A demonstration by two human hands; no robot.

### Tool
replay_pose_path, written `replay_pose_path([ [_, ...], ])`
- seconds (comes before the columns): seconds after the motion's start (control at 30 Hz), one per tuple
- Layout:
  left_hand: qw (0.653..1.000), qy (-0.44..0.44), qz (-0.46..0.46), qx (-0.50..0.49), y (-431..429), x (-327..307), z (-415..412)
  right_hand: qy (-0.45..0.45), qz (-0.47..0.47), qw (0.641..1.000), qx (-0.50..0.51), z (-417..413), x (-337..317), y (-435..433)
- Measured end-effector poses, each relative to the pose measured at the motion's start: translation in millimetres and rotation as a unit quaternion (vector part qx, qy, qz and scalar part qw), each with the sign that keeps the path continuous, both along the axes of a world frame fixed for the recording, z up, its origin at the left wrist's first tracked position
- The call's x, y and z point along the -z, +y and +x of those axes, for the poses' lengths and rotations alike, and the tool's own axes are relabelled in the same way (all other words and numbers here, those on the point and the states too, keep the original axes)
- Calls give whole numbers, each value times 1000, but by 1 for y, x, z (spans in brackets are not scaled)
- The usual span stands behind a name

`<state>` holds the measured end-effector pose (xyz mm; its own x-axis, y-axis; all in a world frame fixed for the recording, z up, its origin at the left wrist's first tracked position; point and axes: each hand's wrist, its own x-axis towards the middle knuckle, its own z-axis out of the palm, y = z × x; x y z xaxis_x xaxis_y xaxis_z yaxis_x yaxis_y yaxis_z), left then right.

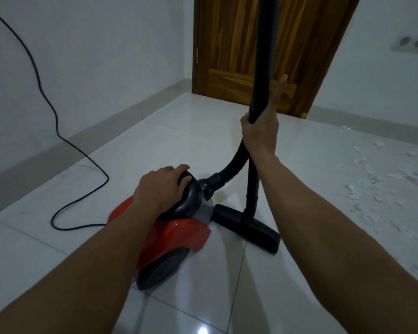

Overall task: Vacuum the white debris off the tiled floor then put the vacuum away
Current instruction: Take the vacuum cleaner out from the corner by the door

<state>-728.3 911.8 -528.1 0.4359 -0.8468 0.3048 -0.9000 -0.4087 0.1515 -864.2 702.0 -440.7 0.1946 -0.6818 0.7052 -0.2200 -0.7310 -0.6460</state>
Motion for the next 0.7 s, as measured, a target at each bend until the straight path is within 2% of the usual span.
replay_pose_path([
  [0.23,998,-6,-43,-39,21,3,-13,48,-13,998,30,-9,-2,6],
  [0.37,997,-20,-69,-31,48,13,-19,42,-5,999,5,-15,0,8],
  [0.5,990,68,-101,-72,79,21,-14,-9,-1,1000,-21,-12,0,15],
  [0.6,962,198,-148,-114,102,31,-15,-18,4,999,-29,-10,1,19],
  [0.7,936,267,-175,-146,111,36,-19,-14,3,999,-29,-9,2,19],
])
